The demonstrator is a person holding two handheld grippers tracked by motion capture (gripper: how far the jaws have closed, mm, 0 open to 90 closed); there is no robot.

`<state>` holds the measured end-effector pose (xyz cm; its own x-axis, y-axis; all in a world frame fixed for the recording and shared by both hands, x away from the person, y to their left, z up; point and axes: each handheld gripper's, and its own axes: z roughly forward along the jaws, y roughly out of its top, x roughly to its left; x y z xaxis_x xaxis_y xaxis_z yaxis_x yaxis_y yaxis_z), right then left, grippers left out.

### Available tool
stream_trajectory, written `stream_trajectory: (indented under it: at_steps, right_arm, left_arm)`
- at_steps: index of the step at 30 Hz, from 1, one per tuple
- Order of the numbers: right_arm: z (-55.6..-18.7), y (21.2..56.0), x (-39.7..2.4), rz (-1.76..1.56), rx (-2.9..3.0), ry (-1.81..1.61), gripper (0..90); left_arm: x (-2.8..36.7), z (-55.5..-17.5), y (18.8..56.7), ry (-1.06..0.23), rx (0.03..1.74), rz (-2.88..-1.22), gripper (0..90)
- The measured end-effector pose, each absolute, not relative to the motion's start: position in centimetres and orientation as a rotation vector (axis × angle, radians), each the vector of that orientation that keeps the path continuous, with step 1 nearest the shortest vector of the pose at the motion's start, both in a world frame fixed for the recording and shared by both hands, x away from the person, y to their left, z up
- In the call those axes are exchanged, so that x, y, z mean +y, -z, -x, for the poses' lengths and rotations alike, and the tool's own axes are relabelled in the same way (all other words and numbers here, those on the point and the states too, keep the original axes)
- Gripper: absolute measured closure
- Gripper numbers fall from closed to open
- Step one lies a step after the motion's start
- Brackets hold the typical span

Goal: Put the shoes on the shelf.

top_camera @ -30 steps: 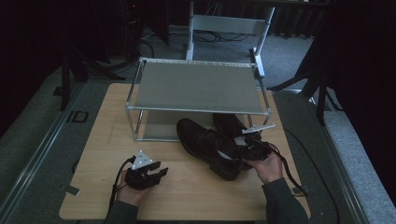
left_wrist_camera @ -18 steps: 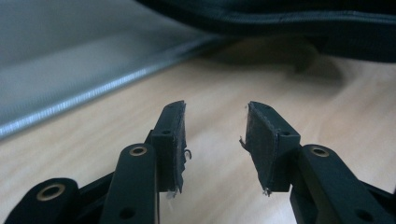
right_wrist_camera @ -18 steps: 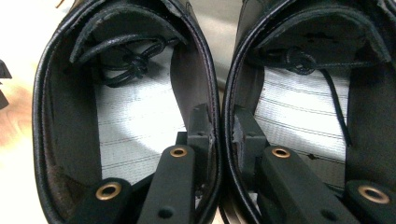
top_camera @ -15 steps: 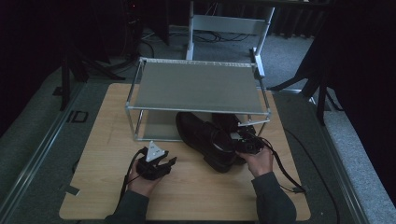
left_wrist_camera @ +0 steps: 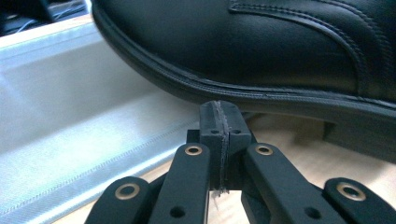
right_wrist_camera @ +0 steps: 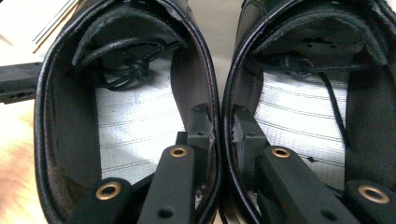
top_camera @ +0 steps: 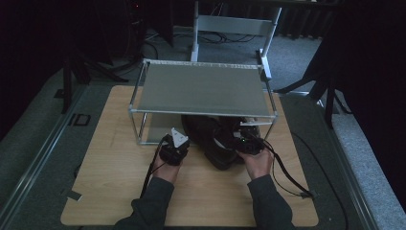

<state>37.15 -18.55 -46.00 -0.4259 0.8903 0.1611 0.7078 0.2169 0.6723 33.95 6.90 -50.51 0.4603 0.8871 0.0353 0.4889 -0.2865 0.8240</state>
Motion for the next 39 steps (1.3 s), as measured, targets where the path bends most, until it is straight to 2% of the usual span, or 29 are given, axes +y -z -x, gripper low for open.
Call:
stream_trajectory:
  at_steps: [10,21,34,39]
  right_arm:
    - [-37.0,46.3,-17.4,-1.504,2.147,-0.979,80.1]
    - [-37.4,46.7,-16.5,-1.499,2.151,-1.021,80.1]
    - [-38.0,47.7,-15.7,-1.5,1.986,-1.077,80.0]
    - [-38.2,48.3,-15.5,-1.516,1.929,-1.085,80.2]
  left_arm:
    - [4.6,-34.8,51.1,-0.623,1.21,-1.924,90.0]
    - [4.7,-36.7,52.2,-0.554,1.239,-1.865,90.0]
    - [3.6,-39.8,52.1,-0.583,1.173,-1.83,90.0]
    - [3.4,-40.2,52.2,-0.585,1.202,-1.802,90.0]
